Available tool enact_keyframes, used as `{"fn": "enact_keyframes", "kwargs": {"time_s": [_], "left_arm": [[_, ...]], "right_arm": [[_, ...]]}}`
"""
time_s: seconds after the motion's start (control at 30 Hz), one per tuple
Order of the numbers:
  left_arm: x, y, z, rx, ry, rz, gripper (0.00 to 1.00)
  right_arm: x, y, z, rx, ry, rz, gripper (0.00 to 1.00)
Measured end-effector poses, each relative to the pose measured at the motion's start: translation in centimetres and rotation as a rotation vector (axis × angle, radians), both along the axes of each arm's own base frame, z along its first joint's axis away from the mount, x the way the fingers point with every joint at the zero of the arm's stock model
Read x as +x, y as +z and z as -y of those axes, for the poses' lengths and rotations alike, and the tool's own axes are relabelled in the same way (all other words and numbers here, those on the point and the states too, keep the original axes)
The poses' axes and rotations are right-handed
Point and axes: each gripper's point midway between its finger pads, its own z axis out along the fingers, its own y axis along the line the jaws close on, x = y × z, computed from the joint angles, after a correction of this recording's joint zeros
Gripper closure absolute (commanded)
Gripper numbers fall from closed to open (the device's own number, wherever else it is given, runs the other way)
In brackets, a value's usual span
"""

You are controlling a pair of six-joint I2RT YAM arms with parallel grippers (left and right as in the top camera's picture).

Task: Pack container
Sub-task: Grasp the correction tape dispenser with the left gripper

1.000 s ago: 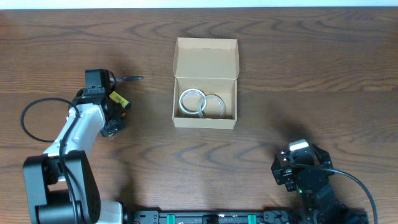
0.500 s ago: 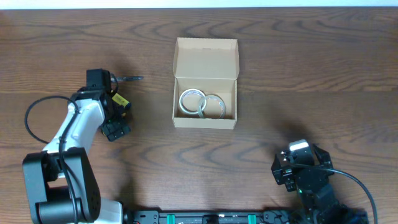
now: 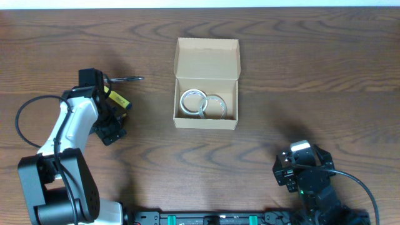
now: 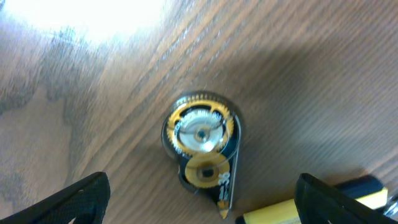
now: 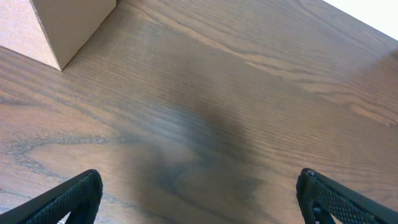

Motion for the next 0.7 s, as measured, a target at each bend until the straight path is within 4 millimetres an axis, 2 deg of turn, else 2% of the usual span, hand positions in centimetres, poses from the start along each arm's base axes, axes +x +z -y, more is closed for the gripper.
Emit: {"fn": "enact_keyframes", "kwargs": {"time_s": [0.3,0.53,0.57,0.7], "left_arm": [[-0.6,-2.2,0.1,-0.037,0.012,-0.072,0.04],[-0.8,-2.7,0.2,-0.061,0.024,-0.085,0.0],[-0.9,-2.8,0.1,-0.065,0.027,-0.088,0.08],[-1.0,-3.2,0.0,-0.072,0.034,-0.101,0.13]], "right_arm": [[0.0,0.0,0.0,0.0,0.0,0.0,0.01],[0.0,0.0,0.0,0.0,0.0,0.0,0.01],[0.0,0.0,0.0,0.0,0.0,0.0,0.01],[0.0,0.0,0.0,0.0,0.0,0.0,0.01]]}}
